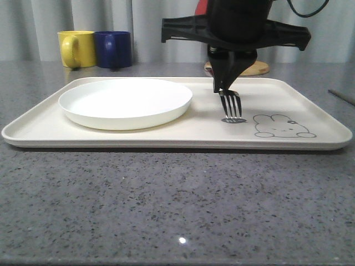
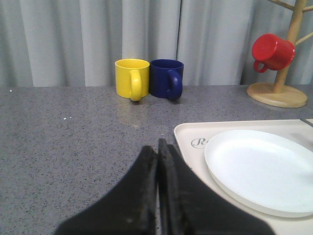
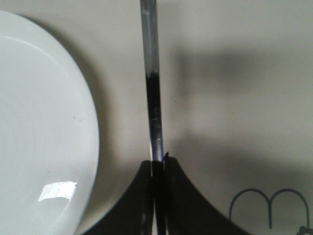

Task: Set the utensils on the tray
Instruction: 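Lower the fork onto the tray beside the plate and open the right gripper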

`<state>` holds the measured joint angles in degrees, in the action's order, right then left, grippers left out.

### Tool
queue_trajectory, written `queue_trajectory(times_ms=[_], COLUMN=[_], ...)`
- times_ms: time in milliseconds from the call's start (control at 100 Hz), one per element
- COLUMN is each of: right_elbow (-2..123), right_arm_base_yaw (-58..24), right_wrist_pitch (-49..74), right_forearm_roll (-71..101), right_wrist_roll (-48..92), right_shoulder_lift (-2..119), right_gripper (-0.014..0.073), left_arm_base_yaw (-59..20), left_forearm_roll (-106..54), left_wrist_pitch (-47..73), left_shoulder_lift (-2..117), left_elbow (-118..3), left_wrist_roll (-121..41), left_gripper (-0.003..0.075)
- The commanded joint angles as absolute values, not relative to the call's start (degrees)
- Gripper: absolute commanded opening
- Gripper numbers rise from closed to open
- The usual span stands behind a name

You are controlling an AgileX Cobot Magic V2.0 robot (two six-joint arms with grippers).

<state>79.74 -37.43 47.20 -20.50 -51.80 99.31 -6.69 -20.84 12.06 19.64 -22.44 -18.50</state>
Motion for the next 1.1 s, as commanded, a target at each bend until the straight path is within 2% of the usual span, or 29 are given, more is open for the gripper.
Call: queue_trajectory(times_ms=[0,960,1030,1090], right_elbow=[81.8,81.8,81.8,81.8], right_arm_base_yaw=[-37.5,-37.5,-37.5,-37.5], right_wrist_pitch=[45.3,46.0,46.2,46.3], right_forearm_roll=[-22.7,-21.4,-21.4,-21.4], right_wrist_roll=[-52.7,-52.9,-52.9,-52.9], right_shoulder_lift=[97.4,100.8,100.8,100.8], right_gripper=[0.0004,0.0010,0.0050,0.0125], left_arm_base_yaw=[-6.8,-6.8,-6.8,-6.8], left_forearm_roll=[-21.4,-21.4,-21.4,-21.4], left_wrist_pitch=[7.6,7.6,7.6,7.6], left_shoulder_lift=[20.1,20.1,20.1,20.1], left_elbow=[-24.1,-24.1,-24.1,-24.1], left_wrist_roll=[-18.5,-18.5,-18.5,-18.5], left_gripper=[-0.0017,-0.0017,-0.0017,-0.0017])
